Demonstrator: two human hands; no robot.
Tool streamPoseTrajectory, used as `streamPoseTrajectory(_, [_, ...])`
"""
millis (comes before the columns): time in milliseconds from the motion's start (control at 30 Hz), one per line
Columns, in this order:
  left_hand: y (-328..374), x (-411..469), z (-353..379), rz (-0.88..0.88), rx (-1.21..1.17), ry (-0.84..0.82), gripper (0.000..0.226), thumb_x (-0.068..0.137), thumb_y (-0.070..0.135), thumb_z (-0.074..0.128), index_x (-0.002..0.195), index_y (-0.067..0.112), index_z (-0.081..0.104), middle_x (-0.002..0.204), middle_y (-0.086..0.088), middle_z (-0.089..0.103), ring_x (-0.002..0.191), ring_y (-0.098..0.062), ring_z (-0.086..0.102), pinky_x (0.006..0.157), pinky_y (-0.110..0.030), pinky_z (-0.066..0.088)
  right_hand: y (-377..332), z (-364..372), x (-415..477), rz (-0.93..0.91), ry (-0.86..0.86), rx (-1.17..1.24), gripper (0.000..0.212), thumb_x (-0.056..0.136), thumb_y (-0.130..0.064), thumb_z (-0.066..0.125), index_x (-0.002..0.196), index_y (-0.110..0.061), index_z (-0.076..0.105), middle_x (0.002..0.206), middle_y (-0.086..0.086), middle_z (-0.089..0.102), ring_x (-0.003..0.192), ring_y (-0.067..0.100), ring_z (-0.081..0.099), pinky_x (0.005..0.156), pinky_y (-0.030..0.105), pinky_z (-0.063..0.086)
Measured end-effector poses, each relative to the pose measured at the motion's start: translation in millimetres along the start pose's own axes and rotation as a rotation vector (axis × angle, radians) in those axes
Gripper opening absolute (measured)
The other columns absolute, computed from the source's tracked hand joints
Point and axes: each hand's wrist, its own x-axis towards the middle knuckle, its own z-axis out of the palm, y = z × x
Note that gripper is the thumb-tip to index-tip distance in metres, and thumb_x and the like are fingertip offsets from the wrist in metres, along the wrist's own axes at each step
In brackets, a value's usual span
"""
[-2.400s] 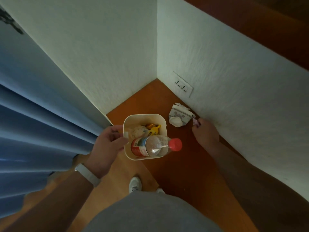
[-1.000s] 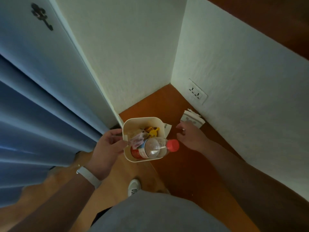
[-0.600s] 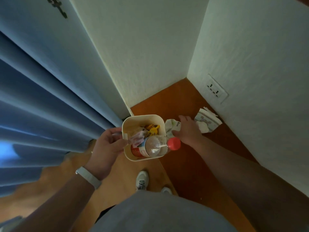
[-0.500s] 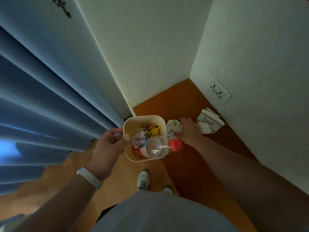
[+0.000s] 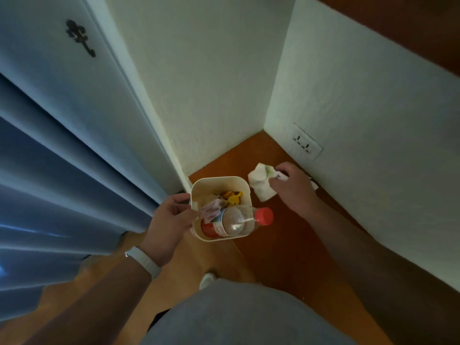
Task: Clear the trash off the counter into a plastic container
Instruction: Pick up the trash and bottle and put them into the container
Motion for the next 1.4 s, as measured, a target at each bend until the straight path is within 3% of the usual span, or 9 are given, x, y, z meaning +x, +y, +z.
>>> streamPoseTrajectory(133, [7.5, 10.3, 6.6, 0.006, 0.009, -0.057, 0.032, 0.087, -0.002, 0.070, 0.114, 0.015, 0.065, 0.095, -0.011, 0.073, 0.089, -0.034, 0.073, 0.083, -0.052, 0.061, -44.9, -37.8, -20.4, -0.107, 0.034, 0.116, 0.019, 0.083, -0.016, 0.069, 0.094, -0.029, 0.062, 0.088, -0.014, 0.063, 0.079, 0.002, 0.060, 0.065, 0.025, 0.051])
streamPoseTrajectory(267, [13.4, 19.2, 9.7, 0.002, 0.021, -0.142, 0.029, 0.090, 0.003, 0.070, 0.113, 0.019, 0.066, 0.101, -0.011, 0.074, 0.094, -0.033, 0.075, 0.083, -0.049, 0.062, -78.1, -43.6, -32.0, -0.214, -0.094, 0.029, 0.023, 0.081, -0.015, 0.071, 0.088, -0.035, 0.061, 0.087, -0.016, 0.063, 0.077, -0.005, 0.059, 0.065, 0.014, 0.047])
streamPoseTrajectory(367, [17.9, 23.5, 9.0, -0.013, 0.002, -0.217, 0.029, 0.089, 0.005, 0.071, 0.114, 0.019, 0.066, 0.106, -0.012, 0.074, 0.097, -0.032, 0.075, 0.085, -0.049, 0.062, -96.2, -31.9, -30.1, -0.290, -0.171, -0.114, 0.017, 0.081, -0.018, 0.070, 0.091, -0.030, 0.064, 0.094, -0.012, 0.063, 0.085, 0.002, 0.061, 0.071, 0.023, 0.049])
streamPoseTrajectory(500, [24.8, 27.8, 5.5, -0.020, -0.002, -0.283, 0.028, 0.087, 0.008, 0.073, 0.111, 0.021, 0.066, 0.099, -0.005, 0.076, 0.088, -0.023, 0.078, 0.074, -0.038, 0.062, -111.7, -15.1, -20.9, -0.335, -0.234, -0.233, 0.016, 0.081, -0.022, 0.070, 0.095, -0.026, 0.064, 0.096, -0.011, 0.061, 0.086, 0.007, 0.060, 0.076, 0.033, 0.054])
streamPoseTrajectory(633, [27.6, 36.3, -1.5, -0.036, 0.003, -0.323, 0.029, 0.087, 0.010, 0.074, 0.113, 0.020, 0.066, 0.107, -0.007, 0.074, 0.097, -0.028, 0.075, 0.082, -0.045, 0.062, -110.9, -3.2, -13.3, -0.351, -0.262, -0.258, 0.024, 0.081, -0.025, 0.072, 0.103, -0.026, 0.063, 0.101, -0.012, 0.060, 0.094, 0.007, 0.059, 0.084, 0.033, 0.052])
streamPoseTrajectory(833, [23.8, 52.1, -2.3, -0.027, 0.014, -0.324, 0.028, 0.089, 0.008, 0.071, 0.112, 0.022, 0.065, 0.105, -0.006, 0.075, 0.096, -0.024, 0.075, 0.083, -0.044, 0.062, -80.5, -0.5, -15.6, -0.282, -0.167, -0.220, 0.019, 0.085, -0.026, 0.069, 0.103, -0.023, 0.065, 0.099, -0.009, 0.061, 0.092, 0.005, 0.058, 0.079, 0.027, 0.051])
streamPoseTrajectory(1000, [18.0, 64.2, 10.2, -0.042, 0.021, -0.312, 0.029, 0.091, 0.007, 0.069, 0.114, 0.025, 0.064, 0.110, -0.004, 0.074, 0.104, -0.026, 0.072, 0.087, -0.048, 0.061, -18.9, -16.9, -12.0, -0.057, -0.041, -0.240, 0.015, 0.090, -0.028, 0.064, 0.103, -0.021, 0.065, 0.103, -0.006, 0.061, 0.093, 0.011, 0.059, 0.080, 0.030, 0.049])
streamPoseTrajectory(1167, [16.1, 73.6, 24.5, -0.056, 0.026, -0.296, 0.029, 0.091, 0.005, 0.069, 0.112, 0.025, 0.065, 0.110, -0.004, 0.074, 0.102, -0.026, 0.072, 0.071, -0.036, 0.060, 50.7, -24.8, -0.8, 0.187, 0.018, -0.347, 0.033, 0.091, -0.025, 0.062, 0.123, -0.016, 0.060, 0.118, 0.002, 0.052, 0.099, 0.016, 0.054, 0.083, 0.032, 0.047])
streamPoseTrajectory(1400, [21.9, 83.9, 54.9, -0.084, 0.043, -0.251, 0.028, 0.093, -0.001, 0.064, 0.105, 0.023, 0.064, 0.101, -0.004, 0.074, 0.091, -0.021, 0.073, 0.060, -0.025, 0.057, 101.8, -16.4, 32.5, 0.270, 0.068, -0.369, 0.058, 0.088, -0.039, 0.064, 0.137, -0.015, 0.046, 0.130, 0.010, 0.045, 0.114, 0.028, 0.052, 0.088, 0.045, 0.052])
